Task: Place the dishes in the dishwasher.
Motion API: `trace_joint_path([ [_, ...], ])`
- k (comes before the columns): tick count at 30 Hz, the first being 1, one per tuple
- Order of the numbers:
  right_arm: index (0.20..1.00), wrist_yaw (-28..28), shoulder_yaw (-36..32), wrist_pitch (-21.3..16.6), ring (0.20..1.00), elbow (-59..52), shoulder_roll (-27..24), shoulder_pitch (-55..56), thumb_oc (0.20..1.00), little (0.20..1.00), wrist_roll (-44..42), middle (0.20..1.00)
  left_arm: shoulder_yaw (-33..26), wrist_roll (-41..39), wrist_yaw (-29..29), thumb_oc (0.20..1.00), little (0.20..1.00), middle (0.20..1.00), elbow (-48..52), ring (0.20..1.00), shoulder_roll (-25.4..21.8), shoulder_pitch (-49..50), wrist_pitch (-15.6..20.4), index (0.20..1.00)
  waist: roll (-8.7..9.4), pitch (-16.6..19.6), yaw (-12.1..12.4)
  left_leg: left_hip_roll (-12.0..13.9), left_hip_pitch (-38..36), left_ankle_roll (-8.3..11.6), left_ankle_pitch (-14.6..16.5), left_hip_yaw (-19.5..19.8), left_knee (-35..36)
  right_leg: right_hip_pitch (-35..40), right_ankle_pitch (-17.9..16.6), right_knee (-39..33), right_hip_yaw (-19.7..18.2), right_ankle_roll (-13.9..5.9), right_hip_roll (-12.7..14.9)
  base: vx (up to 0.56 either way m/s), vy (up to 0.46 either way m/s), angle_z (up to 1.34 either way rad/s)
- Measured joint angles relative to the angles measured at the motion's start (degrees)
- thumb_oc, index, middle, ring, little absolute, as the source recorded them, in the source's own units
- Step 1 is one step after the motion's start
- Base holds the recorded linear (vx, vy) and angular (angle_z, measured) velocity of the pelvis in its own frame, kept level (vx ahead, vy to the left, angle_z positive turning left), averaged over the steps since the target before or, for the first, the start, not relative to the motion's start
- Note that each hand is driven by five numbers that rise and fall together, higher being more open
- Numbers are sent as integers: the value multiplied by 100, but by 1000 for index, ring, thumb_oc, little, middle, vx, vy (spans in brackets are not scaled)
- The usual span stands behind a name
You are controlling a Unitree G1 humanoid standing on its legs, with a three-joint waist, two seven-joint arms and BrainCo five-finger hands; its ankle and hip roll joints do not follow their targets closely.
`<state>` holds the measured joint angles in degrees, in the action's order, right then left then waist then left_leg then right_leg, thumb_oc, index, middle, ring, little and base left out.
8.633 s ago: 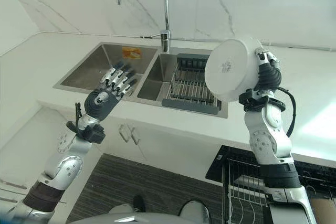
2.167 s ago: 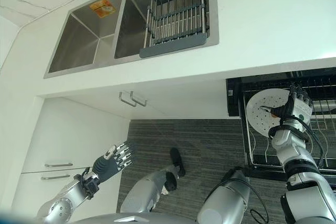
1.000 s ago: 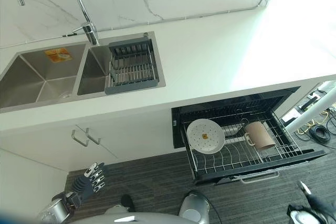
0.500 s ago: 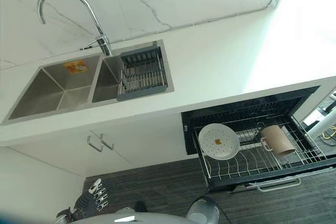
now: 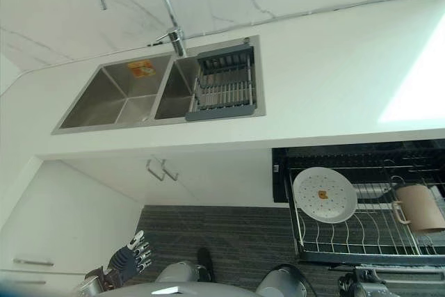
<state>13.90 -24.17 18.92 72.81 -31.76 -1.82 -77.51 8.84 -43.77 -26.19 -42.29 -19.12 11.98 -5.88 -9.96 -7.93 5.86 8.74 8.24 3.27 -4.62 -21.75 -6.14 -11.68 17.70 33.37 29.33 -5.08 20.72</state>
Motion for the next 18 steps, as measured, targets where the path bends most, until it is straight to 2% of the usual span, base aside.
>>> trace_joint_path([
  [6, 200, 56, 225, 11, 200, 9, -325, -29, 200, 200, -22, 200, 221, -14, 17, 1000, 1000, 1000, 45, 1000, -5, 6, -58, 1000, -148, -38, 177, -91, 135, -66, -97, 195, -2, 111, 31, 65, 354, 11, 175, -3, 55, 27],
  [9, 200, 94, 473, -64, 200, 8, -358, -126, 200, 200, -241, 200, 275, -14, 15, 1000, 1000, 1000, 102, 1000, -4, 54, -58, 1000, -122, -51, 225, -146, 252, -76, 1, 159, -240, 256, 2, 13, 645, -10, 384, 14, 58, 39],
  [10, 200, 97, 499, -76, 200, 8, -356, -176, 200, 200, -292, 200, 284, -14, 12, 1000, 1000, 1000, 104, 1000, -5, 52, -57, 1000, -87, -76, 226, -186, 294, -83, 150, 76, -468, 312, -29, 0, 704, -47, 477, 40, 53, 47],
  [12, 200, 224, 519, -76, 200, 8, -370, -395, 200, 200, -402, 200, 309, -13, 11, 1000, 1000, 1000, 67, 1000, -12, 169, -53, 1000, -122, -59, 282, -264, 364, -303, 443, 53, -534, 432, -61, -10, 696, -185, 500, 61, 68, 36],
  [15, 200, 267, 619, -99, 200, 12, -385, -785, 200, 200, -409, 200, 379, -13, -4, 1000, 1000, 1000, 87, 1000, -16, 75, -44, 1000, -108, -68, 379, -418, 242, -240, 462, 3, -266, 526, -229, -397, 690, -244, 500, 64, 53, 34],
  [16, 200, 271, 618, -92, 200, 14, -394, -872, 200, 200, -410, 200, 383, -14, -13, 1000, 1000, 1000, 104, 1000, -38, 94, -25, 1000, -71, -86, 432, -468, 219, -355, 382, -4, -486, 604, -272, -368, 761, -297, 606, 75, 64, 30],
  [17, 200, 271, 623, -102, 200, 9, -425, -912, 200, 200, -410, 200, 427, -14, -8, 1000, 1000, 1000, 100, 1000, -52, 113, -17, 1000, -81, -82, 432, -519, 220, -468, 511, 56, -501, 675, -246, -282, 802, -372, 655, 50, 51, 33],
  [18, 200, 274, 651, -114, 200, 1, -457, -971, 200, 200, -410, 200, 456, -15, -8, 1000, 1000, 1000, 99, 1000, -84, 160, -3, 1000, -44, -108, 469, -625, 156, -492, 529, 116, -463, 718, -229, -232, 758, -410, 727, 80, 92, 35],
])
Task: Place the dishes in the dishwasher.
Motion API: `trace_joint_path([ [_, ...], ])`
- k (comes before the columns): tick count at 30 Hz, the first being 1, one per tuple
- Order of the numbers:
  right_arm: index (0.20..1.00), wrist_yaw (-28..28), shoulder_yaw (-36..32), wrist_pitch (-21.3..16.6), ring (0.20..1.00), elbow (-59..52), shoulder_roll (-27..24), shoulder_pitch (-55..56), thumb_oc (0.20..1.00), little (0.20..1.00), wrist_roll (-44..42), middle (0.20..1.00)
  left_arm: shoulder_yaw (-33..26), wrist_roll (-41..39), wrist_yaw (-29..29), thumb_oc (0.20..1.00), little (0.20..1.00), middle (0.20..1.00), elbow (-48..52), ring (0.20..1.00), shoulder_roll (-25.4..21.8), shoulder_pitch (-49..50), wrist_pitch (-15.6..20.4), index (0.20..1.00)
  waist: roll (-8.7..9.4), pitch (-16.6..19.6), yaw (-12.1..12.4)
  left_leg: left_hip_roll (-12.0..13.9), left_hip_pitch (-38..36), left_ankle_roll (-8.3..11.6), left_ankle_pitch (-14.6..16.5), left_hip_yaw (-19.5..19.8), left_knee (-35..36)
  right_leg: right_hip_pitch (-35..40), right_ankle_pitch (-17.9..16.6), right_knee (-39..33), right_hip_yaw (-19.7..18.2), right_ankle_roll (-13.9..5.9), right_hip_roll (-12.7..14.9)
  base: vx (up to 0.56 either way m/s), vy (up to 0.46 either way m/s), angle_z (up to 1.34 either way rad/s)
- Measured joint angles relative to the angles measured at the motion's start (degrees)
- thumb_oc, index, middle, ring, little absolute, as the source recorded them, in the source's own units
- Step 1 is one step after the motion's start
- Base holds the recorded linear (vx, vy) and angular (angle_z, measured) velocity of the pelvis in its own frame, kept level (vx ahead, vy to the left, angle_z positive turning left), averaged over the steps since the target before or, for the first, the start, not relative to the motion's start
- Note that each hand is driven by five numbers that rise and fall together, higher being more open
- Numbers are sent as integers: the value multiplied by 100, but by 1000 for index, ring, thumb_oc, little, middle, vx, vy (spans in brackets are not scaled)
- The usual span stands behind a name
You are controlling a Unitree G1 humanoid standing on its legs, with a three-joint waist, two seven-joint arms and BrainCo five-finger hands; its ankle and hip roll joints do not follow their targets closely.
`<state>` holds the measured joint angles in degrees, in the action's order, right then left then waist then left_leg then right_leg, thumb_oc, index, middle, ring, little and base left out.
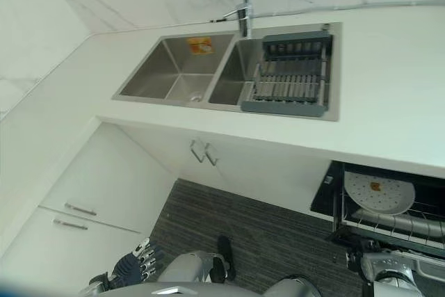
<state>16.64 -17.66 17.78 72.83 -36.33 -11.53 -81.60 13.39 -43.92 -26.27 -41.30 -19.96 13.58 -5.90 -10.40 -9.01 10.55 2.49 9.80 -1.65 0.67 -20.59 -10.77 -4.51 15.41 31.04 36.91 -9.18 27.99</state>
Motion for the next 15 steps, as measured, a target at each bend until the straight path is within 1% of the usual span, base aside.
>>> trace_joint_path([
  [1, 200, 14, 20, -11, 200, 0, -106, -148, 200, 200, 0, 200, 2, -11, 3, 1000, 1000, 1000, 6, 1000, -28, -48, 71, 1000, 16, -8, 53, -98, 0, -45, -34, 56, 71, -10, -49, -19, 5, 13, 52, 74, 118, 44],
  [2, 200, 175, 21, -74, 200, 10, -257, -424, 200, 200, 2, 200, -7, -37, 4, 1000, 1000, 1000, 19, 1000, -102, -65, 101, 1000, -8, 1, 94, -154, 85, -88, -77, 109, 65, -11, -81, -16, 112, -42, 103, 55, 105, 37],
  [3, 200, 216, 24, -100, 200, 14, -353, -511, 200, 200, 4, 200, -7, -38, 5, 1000, 1000, 1000, 22, 1000, -127, -46, 117, 1000, -49, -21, 144, -177, 110, -94, -89, 148, 76, 15, -87, -15, 145, -52, 115, 28, 95, 32],
  [4, 200, 380, 33, -107, 200, 17, -527, -634, 200, 200, 5, 200, 30, -39, 1, 1000, 1000, 1000, 25, 1000, -154, -51, 128, 1000, -120, -58, 157, -197, 130, -93, -108, 191, 121, 44, -91, -20, 201, -61, 125, 25, 105, 29],
  [5, 200, 487, 194, -243, 200, 12, -816, -930, 200, 200, 5, 200, 30, -54, 1, 1000, 1000, 1000, 30, 1000, -168, -42, 173, 1000, -278, -132, 212, -232, 148, -49, -177, 246, 268, 73, -93, -28, 346, -14, 141, 36, 120, 34],
  [7, 200, 624, 403, -420, 200, 12, -1074, -1210, 200, 200, 3, 200, 29, -94, -16, 1000, 1000, 1000, 36, 1000, -167, -53, 177, 1000, -396, -185, 218, -207, 207, -35, -172, 182, 403, 73, -127, -89, 530, 16, 138, 58, 95, 40],
  [8, 200, 708, 467, -532, 200, 18, -1137, -1336, 200, 200, 1, 200, 17, -94, -31, 1000, 1000, 1000, 34, 1000, -169, -78, 186, 1000, -402, -197, 217, -202, 193, -36, -192, 83, 420, 57, -141, -102, 619, 30, 195, 76, 84, 41],
  [9, 200, 832, 469, -563, 200, 123, -1193, -1365, 200, 200, 0, 200, 22, -94, -51, 1000, 1000, 1000, 32, 1000, -169, -53, 187, 1000, -410, -212, 209, -191, 222, -44, -276, 50, 407, 75, -126, -60, 677, 9, 212, 83, 84, 26],
  [10, 200, 845, 470, -577, 200, 165, -1205, -1366, 200, 200, -25, 200, 24, -94, -86, 1000, 1000, 1000, 3, 1000, -169, -15, 189, 1000, -404, -240, 211, -192, 223, -113, -367, 67, 432, 74, -96, 14, 671, -14, 236, 82, 78, 16],
  [11, 200, 865, 470, -613, 200, 170, -1217, -1368, 200, 200, -57, 200, 44, -93, -106, 1000, 1000, 1000, -27, 1000, -167, 35, 188, 1000, -409, -246, 207, -229, 219, -117, -372, 72, 468, 68, -97, 21, 664, -24, 267, 69, 60, 6],
  [13, 200, 1009, 489, -985, 200, 172, -1228, -1398, 200, 200, -73, 200, 70, -95, -152, 1000, 1000, 1000, 2, 1000, -168, 11, 255, 1000, -493, -295, 195, -311, 228, -141, -387, 111, 467, 55, -131, 35, 668, -55, 343, 84, 101, 10],
  [14, 200, 1245, 661, -1206, 200, 82, -1214, -1490, 200, 200, -186, 200, 86, -104, -150, 1000, 1000, 1000, 37, 1000, -167, -4, 323, 1000, -549, -336, 142, -314, 320, -128, -377, 103, 464, -44, -113, 36, 641, -100, 393, 98, 109, 2],
  [15, 200, 1419, 743, -1298, 200, -33, -1235, -1649, 200, 200, -238, 200, 108, -114, -152, 1000, 1000, 1000, 66, 1000, -167, 47, 355, 1000, -603, -388, 54, -304, 410, -124, -376, 83, 468, -151, -128, 61, 639, -89, 417, 76, 77, -3],
])
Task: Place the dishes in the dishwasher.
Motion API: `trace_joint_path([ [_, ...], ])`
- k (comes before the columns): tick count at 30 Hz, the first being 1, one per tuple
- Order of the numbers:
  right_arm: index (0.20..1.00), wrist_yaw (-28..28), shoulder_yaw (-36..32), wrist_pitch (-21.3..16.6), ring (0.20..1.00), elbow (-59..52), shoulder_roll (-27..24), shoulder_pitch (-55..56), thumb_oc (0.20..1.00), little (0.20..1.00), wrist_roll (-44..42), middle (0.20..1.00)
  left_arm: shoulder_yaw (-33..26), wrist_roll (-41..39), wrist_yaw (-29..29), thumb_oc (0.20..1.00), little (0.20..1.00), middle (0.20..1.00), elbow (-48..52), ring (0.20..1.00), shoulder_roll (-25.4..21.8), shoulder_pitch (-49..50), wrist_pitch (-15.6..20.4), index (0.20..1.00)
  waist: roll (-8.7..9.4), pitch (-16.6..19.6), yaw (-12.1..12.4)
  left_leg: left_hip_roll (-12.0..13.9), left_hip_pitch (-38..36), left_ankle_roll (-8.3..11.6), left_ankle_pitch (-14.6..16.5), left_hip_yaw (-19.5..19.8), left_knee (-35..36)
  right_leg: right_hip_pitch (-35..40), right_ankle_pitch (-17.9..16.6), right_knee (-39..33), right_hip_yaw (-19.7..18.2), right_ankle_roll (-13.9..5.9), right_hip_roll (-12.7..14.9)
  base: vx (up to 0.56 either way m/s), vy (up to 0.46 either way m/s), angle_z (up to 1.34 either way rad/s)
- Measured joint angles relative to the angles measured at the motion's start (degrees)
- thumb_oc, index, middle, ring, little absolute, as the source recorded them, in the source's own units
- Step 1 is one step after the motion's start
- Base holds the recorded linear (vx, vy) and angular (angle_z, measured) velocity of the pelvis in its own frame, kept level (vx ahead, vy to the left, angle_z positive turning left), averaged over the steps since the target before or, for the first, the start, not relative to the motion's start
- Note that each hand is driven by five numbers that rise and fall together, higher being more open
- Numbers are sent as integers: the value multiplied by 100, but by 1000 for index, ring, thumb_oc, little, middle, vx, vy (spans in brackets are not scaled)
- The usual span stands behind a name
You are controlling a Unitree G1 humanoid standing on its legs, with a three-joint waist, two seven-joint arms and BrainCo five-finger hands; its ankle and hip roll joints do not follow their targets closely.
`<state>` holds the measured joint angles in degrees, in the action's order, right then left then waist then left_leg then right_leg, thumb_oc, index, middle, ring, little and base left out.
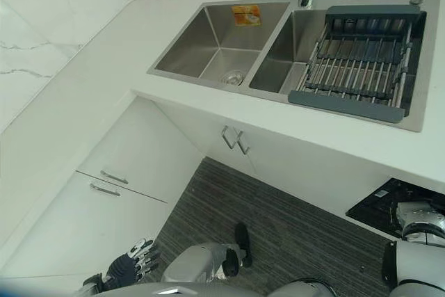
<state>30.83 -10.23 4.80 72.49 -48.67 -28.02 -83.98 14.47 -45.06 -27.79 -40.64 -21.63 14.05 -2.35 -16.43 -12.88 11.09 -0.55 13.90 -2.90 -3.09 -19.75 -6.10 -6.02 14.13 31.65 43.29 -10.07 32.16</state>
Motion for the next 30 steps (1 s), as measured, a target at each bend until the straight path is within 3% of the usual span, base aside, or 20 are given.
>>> trace_joint_path([
  [1, 200, 7, -224, 142, 200, -103, -209, -185, 200, 200, -161, 200, 105, -183, 5, 1000, 1000, 1000, 135, 1000, -1, -82, 55, 1000, -180, -197, -75, -14, 148, 0, -2, -23, -22, -139, -78, 38, 14, 13, 12, 39, 51, 0],
  [4, 200, -68, -288, 40, 200, 2, -334, -257, 200, 200, -155, 200, 74, -407, -43, 1000, 1000, 1000, 308, 1000, -2, 3, 232, 1000, -325, -243, -14, -63, 248, 6, -17, -18, -10, -245, -106, 60, 3, 18, 53, 15, 51, 4],
  [6, 200, -111, -279, 41, 200, 2, -353, -273, 200, 200, -149, 200, 87, -424, -88, 1000, 1000, 1000, 243, 1000, -4, 34, 234, 1000, -316, -296, -19, -61, 311, 3, -42, -11, -12, -316, -113, 61, 4, 25, 50, 48, 98, -11],
  [7, 200, -110, -211, 147, 200, 0, -344, -414, 200, 200, -128, 200, 89, -438, -170, 1000, 1000, 1000, 245, 1000, -4, 131, 231, 1000, -246, -352, -37, -108, 330, -36, -68, -7, -2, -485, -111, 79, -180, 9, 85, 56, 88, -24],
  [8, 263, -125, -170, 229, 263, -12, -355, -441, 263, 263, -76, 263, 83, -438, -203, 1000, 1000, 1000, 256, 1000, -9, 119, 225, 1000, -224, -378, -63, -135, 339, -50, -70, -30, -6, -542, -115, 117, -237, 12, 103, 60, 62, -22],
  [9, 862, -130, -169, 275, 862, -12, -360, -447, 862, 862, 46, 862, 52, -439, -227, 1000, 1000, 1000, 274, 1000, -9, 96, 234, 1000, -205, -392, -89, -163, 338, -89, -95, -17, 1, -562, -123, 134, -261, 26, 119, 73, 55, -8],
  [10, 1000, -149, -170, 338, 1000, -11, -359, -470, 1000, 1000, 80, 1000, 29, -445, -254, 1000, 1000, 1000, 288, 1000, -10, 76, 255, 1000, -183, -409, -91, -168, 337, -131, -122, 3, 0, -589, -124, 136, -291, 28, 117, 116, 110, -5],
  [12, 1000, -206, -169, 414, 1000, -6, -359, -470, 1000, 1000, 99, 1000, 30, -597, -314, 1000, 1000, 1000, 295, 1000, -9, 69, 271, 1000, -136, -441, -115, -182, 280, -141, -127, 34, -10, -588, -127, 123, -337, 34, 111, 118, 112, -15],
  [13, 1000, -292, -166, 482, 1000, -8, -333, -487, 1000, 1000, 228, 1000, 37, -641, -320, 1000, 1000, 1000, 306, 1000, -8, 85, 264, 1000, -115, -457, -129, -195, 263, -139, -124, 232, -39, -580, -151, 78, -414, 37, 70, 90, 71, -32],
  [16, 1000, -670, -85, 496, 1000, -79, -266, -489, 1000, 1000, 1062, 1000, 75, -652, -326, 1000, 1000, 1000, 395, 1000, -8, 66, 272, 1000, -35, -480, -151, -211, 105, -106, -102, 329, -21, -586, -211, 4, -638, 45, 2, 127, 85, -34],
  [19, 1000, -944, -46, 463, 1000, -315, -4, -399, 1000, 1000, 1624, 1000, 60, -652, -321, 1000, 1000, 1000, 323, 1000, 30, 40, 300, 1000, 168, -505, -165, -172, 75, -48, -62, 381, -98, -696, -217, -16, -840, 42, -91, 111, 44, -27],
  [20, 1000, -1155, -76, 369, 1000, -527, 171, -209, 1000, 1000, 1781, 1000, 61, -650, -304, 1000, 1000, 1000, 167, 1000, 50, 22, 297, 1000, 281, -512, -136, -163, 77, 36, 3, 627, -205, -694, -240, -68, -945, 65, -168, 90, 18, -39],
  [26, 1000, -2126, -568, 215, 1000, -1085, 1102, 942, 1000, 1000, 2126, 1000, -316, -626, -153, 1000, 1000, 1000, -85, 1000, 26, -145, 365, 1000, 1250, -297, -135, 113, -10, 205, 222, 636, -447, -514, -303, -311, -1031, 73, -526, 99, -30, -17],
  [28, 1000, -2415, -807, -119, 1000, -1391, 1551, 1547, 1000, 1000, 2290, 1000, -318, -489, 31, 1000, 1000, 1000, -163, 1000, 22, -354, 406, 1000, 1437, -218, -139, 258, -115, 264, 431, 764, -671, -137, -366, -609, -1018, 75, -823, 79, -64, 7],
  [30, 1000, -2521, -690, -123, 1000, -1621, 2165, 2026, 1000, 1000, 2544, 1000, -383, -311, 176, 1000, 1000, 1000, -449, 1000, -33, -418, 477, 1000, 1667, 7, -201, 399, -206, 312, 616, 879, -870, 126, -388, -851, -1173, 100, -1131, 30, -157, -2],
])
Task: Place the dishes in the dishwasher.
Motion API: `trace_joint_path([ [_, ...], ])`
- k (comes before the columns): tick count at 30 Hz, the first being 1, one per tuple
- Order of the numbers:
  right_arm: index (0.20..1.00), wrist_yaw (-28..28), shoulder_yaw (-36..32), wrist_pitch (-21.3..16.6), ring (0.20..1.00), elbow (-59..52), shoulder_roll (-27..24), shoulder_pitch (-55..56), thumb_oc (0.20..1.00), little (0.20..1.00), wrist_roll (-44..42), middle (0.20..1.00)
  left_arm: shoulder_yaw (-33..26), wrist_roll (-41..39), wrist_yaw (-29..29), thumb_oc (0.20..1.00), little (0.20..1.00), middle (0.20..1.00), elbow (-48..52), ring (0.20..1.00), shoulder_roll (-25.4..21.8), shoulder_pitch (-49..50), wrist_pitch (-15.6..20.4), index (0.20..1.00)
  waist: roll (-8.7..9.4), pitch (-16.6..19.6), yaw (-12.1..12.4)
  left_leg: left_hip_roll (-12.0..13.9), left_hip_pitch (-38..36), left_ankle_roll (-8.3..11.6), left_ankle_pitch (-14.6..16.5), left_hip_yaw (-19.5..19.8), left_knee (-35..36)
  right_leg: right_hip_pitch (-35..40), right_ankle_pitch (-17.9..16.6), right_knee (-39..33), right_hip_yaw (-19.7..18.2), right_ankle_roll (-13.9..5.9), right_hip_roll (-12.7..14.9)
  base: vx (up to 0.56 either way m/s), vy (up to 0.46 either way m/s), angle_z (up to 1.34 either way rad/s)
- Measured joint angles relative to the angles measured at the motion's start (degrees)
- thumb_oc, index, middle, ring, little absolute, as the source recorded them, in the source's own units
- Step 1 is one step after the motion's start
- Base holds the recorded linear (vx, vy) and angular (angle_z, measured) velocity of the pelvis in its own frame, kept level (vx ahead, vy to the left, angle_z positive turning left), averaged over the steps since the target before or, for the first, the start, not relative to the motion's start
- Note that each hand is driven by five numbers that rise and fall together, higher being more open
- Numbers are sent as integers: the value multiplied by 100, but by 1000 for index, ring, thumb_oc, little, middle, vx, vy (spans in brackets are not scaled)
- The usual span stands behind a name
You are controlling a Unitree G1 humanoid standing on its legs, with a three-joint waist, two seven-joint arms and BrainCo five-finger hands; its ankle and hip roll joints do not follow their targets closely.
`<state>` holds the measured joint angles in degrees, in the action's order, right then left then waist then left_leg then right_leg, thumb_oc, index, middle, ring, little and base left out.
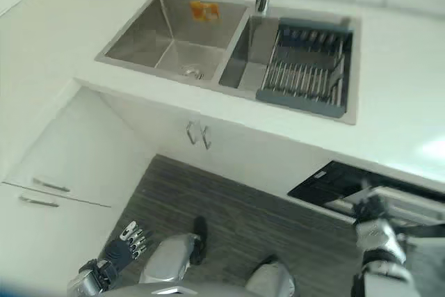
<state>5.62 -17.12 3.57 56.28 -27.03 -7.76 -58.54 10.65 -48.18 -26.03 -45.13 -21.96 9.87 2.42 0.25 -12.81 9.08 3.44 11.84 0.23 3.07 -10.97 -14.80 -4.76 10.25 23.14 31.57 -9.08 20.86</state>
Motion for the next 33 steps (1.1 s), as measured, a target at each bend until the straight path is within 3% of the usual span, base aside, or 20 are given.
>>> trace_joint_path([
  [1, 1000, 0, 0, 0, 1000, 0, 0, 0, 1000, 1000, 0, 1000, 0, 0, 0, 1000, 1000, 1000, 0, 1000, 0, 0, 0, 1000, 0, 0, 0, 0, 0, 0, 0, 0, 0, 0, 0, 0, 0, 0, 0, 85, -171, 10],
  [2, 1000, -275, 26, -19, 1000, -25, 245, 337, 1000, 1000, 228, 1000, -141, 213, 142, 1000, 1000, 1000, -139, 1000, -15, -192, 46, 1000, 60, 38, -182, 96, -12, -61, 39, 191, -71, -42, 233, 1, -906, 79, -500, 42, -152, 27],
  [4, 1000, -428, 30, -72, 1000, 204, 193, 433, 1000, 1000, 251, 1000, -156, 266, 210, 1000, 1000, 1000, -348, 1000, 10, -335, 90, 1000, 47, 61, -386, 136, 14, -45, 30, 288, -72, -186, 321, 165, -1387, 193, -742, 44, -166, 13],
  [5, 1000, -682, 84, -250, 1000, 374, 240, 498, 1000, 1000, 340, 1000, -285, 422, 274, 1000, 1000, 1000, -768, 1000, 68, -509, 124, 1000, -24, 53, -515, 137, 39, -82, -53, 567, -8, -424, 437, 561, -2152, 244, -1155, 6, -115, 26],
  [6, 1000, -809, 157, -292, 1000, 585, 295, 577, 1000, 1000, 489, 1000, -368, 486, 342, 1000, 1000, 1000, -1065, 1000, 81, -590, 129, 1000, -13, 87, -675, 109, 81, -103, -89, 821, 37, -501, 476, 496, -2683, 194, -1530, -22, -114, 45],
  [7, 1000, -868, 224, -288, 1000, 758, 314, 672, 1000, 1000, 676, 1000, -390, 591, 380, 1000, 1000, 1000, -1146, 1000, 61, -636, 156, 1000, 50, 119, -782, 91, 110, -81, -169, 892, 78, -599, 500, 416, -2704, 398, -1672, -6, -114, 44],
  [8, 1000, -932, 222, -327, 1000, 914, 313, 784, 1000, 1000, 788, 1000, -376, 670, 438, 1000, 1000, 1000, -1278, 1000, 103, -749, 157, 1000, 10, 144, -852, 125, 184, 67, -252, 1039, 142, -578, 492, 310, -2691, 640, -1810, -11, -116, 29],
  [9, 1000, -1027, 224, -378, 1000, 1207, 351, 831, 1000, 1000, 916, 1000, -381, 708, 469, 1000, 1000, 1000, -1458, 1000, 151, -840, 154, 1000, 46, 191, -937, 36, 161, 194, -311, 1210, 225, -596, 396, 193, -2545, 763, -1807, -12, -137, 26],
  [10, 1000, -1069, 239, -382, 1000, 1365, 385, 884, 1000, 1000, 916, 1000, -384, 867, 528, 1000, 1000, 1000, -1575, 1000, 227, -902, 158, 1000, 108, 171, -975, -182, 110, 154, -268, 1154, -128, -600, 387, 228, -2484, 808, -1760, -17, -142, 20],
  [12, 1000, -1180, 297, -392, 1000, 1438, 451, 964, 1000, 1000, 930, 1000, -504, 1008, 586, 1000, 1000, 1000, -1790, 1000, 371, -966, 243, 1000, 94, 284, -1011, -280, -175, 40, 129, 984, -54, -576, 448, 272, -2444, 841, -1814, -22, -102, 13],
  [13, 1000, -1243, 305, -398, 1000, 1433, 527, 953, 1000, 1000, 994, 1000, -628, 1071, 654, 1000, 1000, 1000, -1883, 1000, 428, -1005, 255, 1000, 190, 329, -1001, -272, -264, 57, 59, 964, 107, -596, 471, 309, -2468, 860, -1815, -20, -66, -2],
  [16, 1000, -1340, 529, -512, 1000, 1424, 767, 1007, 1000, 1000, 1269, 1000, -654, 1188, 849, 1000, 1000, 1000, -2084, 1000, 447, -927, 257, 1000, 255, 598, -892, -231, -332, 66, 29, 922, 185, -605, 520, 311, -2424, 946, -1854, -2, -43, -13],
  [24, 1000, -1426, 1093, -681, 1000, 1417, 948, 1051, 1000, 1000, 2066, 1000, -659, 1348, 1127, 1000, 1000, 1000, -2381, 1000, 608, -806, 369, 1000, -26, 999, -892, -277, -550, 53, -36, 668, 473, -681, 633, 575, -2514, 970, -1701, 3, -11, -8],
  [33, 1000, -1426, 1344, -796, 1000, 1431, 956, 1081, 1000, 1000, 3133, 1000, -657, 1337, 1194, 1000, 1000, 1000, -2492, 1000, 607, -842, 397, 1000, 48, 1025, -895, -240, -631, 60, -51, 690, 475, -619, 704, 632, -2475, 1034, -1774, 4, -2, 2],
])
